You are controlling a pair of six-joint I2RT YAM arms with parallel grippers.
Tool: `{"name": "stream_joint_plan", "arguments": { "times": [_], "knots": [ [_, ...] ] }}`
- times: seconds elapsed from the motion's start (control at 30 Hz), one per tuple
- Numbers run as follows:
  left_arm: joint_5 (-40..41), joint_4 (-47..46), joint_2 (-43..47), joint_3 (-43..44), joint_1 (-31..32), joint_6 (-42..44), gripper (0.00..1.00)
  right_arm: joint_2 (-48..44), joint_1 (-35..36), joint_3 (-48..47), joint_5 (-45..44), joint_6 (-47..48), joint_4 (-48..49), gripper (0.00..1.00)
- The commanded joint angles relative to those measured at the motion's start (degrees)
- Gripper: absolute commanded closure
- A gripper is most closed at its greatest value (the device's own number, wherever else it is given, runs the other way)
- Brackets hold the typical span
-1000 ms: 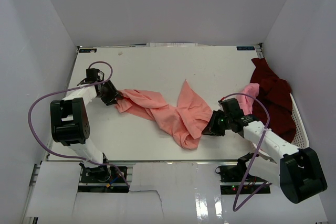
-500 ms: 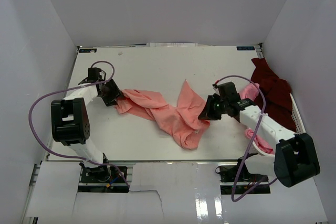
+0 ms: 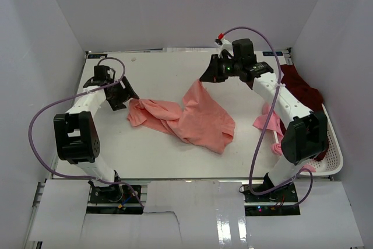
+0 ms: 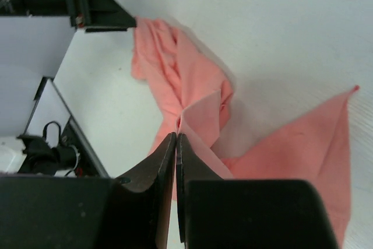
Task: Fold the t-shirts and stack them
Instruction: Flatten out the tshirt
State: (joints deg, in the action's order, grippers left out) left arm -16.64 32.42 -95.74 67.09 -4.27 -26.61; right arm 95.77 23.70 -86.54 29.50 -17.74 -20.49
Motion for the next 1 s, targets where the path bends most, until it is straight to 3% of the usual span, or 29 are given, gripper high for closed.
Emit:
{"name": "stream_joint_plan", "arguments": {
  "times": [0.0,0.07,0.17,0.33,0.5,0.63,0.77,0.97],
  "knots": [
    [-0.4,1.2,4.7,3.3,0.3,1.6,0.14,-1.5,0.1,0.7,12.9,3.3,2.6,0.92],
    [-1.4,0.9,4.9,4.7,1.0,2.3,0.14,-1.2,0.1,3.4,14.4,5.6,1.5,0.92],
    [-4.4,0.0,4.0,6.9,3.3,3.8,0.13,2.7,0.1,3.9,9.9,10.5,-7.4,0.92],
    [-3.5,-0.3,-1.1,10.9,15.4,5.0,0.13,10.3,-0.1,7.4,8.4,11.4,-10.0,0.92],
    [-3.7,-0.3,-5.1,14.2,21.8,3.6,0.13,16.6,-0.1,7.3,1.0,9.5,-10.6,0.92],
    [-3.7,-0.4,-5.4,15.3,25.7,4.4,0.13,16.7,0.0,6.3,-6.0,8.7,-10.9,0.92],
    [-3.9,-0.3,-5.2,15.0,27.6,4.0,0.13,15.8,0.0,5.7,-5.6,9.2,-10.4,0.91],
    [-3.6,-0.2,-4.3,13.0,29.7,3.5,0.13,8.6,-0.1,9.5,-8.9,8.8,-3.9,0.77]
  ]
}}
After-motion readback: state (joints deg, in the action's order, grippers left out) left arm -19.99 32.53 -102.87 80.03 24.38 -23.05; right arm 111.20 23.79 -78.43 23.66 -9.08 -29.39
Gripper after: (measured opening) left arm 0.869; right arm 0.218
